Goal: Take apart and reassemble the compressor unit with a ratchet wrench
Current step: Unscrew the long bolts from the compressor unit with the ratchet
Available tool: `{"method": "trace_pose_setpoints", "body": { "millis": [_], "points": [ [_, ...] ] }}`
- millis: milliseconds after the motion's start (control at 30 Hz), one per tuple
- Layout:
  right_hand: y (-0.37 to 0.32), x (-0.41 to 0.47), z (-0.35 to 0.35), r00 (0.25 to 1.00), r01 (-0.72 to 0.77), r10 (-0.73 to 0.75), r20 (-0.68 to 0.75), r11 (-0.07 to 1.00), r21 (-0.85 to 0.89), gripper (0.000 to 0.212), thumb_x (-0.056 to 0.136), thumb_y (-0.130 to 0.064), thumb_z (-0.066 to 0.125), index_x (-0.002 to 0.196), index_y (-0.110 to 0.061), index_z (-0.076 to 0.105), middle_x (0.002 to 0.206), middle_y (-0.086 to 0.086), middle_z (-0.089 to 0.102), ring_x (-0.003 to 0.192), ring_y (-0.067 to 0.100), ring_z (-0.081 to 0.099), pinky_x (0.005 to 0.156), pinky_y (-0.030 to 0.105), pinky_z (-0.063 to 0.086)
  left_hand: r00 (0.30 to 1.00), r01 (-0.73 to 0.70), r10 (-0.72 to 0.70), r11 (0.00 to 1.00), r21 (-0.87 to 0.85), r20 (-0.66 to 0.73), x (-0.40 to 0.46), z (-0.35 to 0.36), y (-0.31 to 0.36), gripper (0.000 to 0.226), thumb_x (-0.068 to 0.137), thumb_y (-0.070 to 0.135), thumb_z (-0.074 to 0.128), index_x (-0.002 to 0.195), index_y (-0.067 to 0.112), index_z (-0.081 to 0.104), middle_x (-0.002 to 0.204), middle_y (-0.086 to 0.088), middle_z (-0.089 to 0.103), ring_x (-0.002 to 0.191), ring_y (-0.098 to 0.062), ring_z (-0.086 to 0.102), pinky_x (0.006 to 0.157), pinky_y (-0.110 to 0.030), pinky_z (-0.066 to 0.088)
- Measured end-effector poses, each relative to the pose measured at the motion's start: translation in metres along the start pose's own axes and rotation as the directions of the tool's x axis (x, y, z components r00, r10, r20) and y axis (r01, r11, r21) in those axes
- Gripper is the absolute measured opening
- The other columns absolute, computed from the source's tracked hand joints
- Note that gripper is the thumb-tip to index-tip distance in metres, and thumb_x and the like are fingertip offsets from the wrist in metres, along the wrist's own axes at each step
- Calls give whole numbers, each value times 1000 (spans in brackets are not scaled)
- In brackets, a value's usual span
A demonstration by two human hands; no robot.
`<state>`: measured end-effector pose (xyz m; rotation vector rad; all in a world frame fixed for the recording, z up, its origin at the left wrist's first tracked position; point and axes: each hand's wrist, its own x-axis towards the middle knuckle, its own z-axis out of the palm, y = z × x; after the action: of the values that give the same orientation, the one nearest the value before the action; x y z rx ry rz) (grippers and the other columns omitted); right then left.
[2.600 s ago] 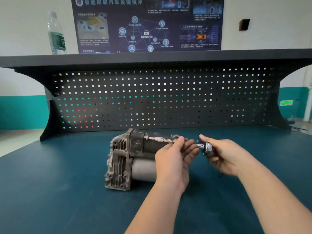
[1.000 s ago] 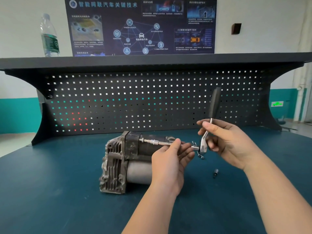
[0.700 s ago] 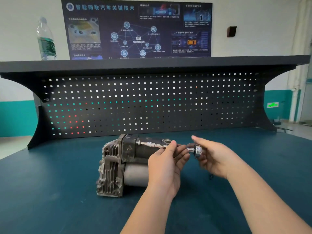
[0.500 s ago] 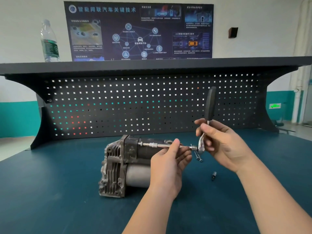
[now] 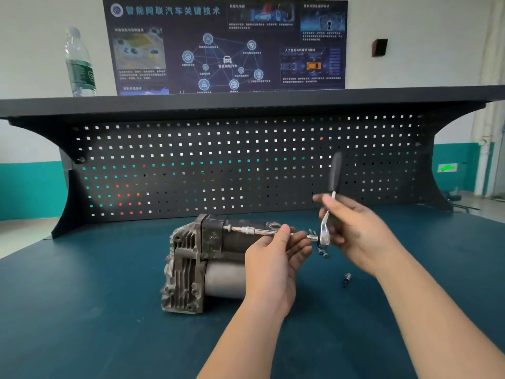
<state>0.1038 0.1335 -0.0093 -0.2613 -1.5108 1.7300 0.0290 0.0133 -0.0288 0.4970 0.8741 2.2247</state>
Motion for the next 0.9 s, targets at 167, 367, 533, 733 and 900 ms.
{"method": "trace_pose_setpoints", "body": {
  "millis": [167,367,533,733,900],
  "points": [
    [-7,-3,-6,976,65,-73,203,997,45,24,67,-31,71,88,-20,77,73,-2,62,48,5,43,39,15,28,1000,-8,8,1000,14,-5,1,0,0,18,94,6,52,79,-3,57,55,-8,65,46,-14,62,47,-20,52],
    [20,0,7,929,-327,322,-182,945,-1,18,84,-26,68,78,-9,64,60,0,57,37,5,37,31,14,21,1000,4,-4,1000,2,-13,0,1,1,18,94,4,50,80,-4,55,54,-10,65,45,-16,62,46,-20,52],
    [16,1,14,975,-64,54,-214,997,-40,22,89,-29,63,82,-10,71,51,-4,47,37,5,34,34,15,24,1000,0,-1,1000,-12,-12,0,1,0,16,94,4,50,82,-4,56,56,-10,66,46,-16,62,47,-20,52],
    [-4,-4,12,951,305,-310,-1,936,-176,28,71,-47,66,90,-29,75,49,-9,41,43,5,34,40,15,31,1000,-5,5,1000,7,-1,1,0,1,18,93,6,53,80,-4,59,59,-10,67,49,-16,64,49,-20,52],
    [15,-2,12,958,-180,157,-240,981,-74,21,90,-26,62,77,-10,65,55,0,48,37,6,32,33,14,20,1000,-10,10,1000,4,-17,1,1,0,13,94,1,49,82,-4,52,57,-11,67,47,-18,64,47,-21,52]
  ]
}}
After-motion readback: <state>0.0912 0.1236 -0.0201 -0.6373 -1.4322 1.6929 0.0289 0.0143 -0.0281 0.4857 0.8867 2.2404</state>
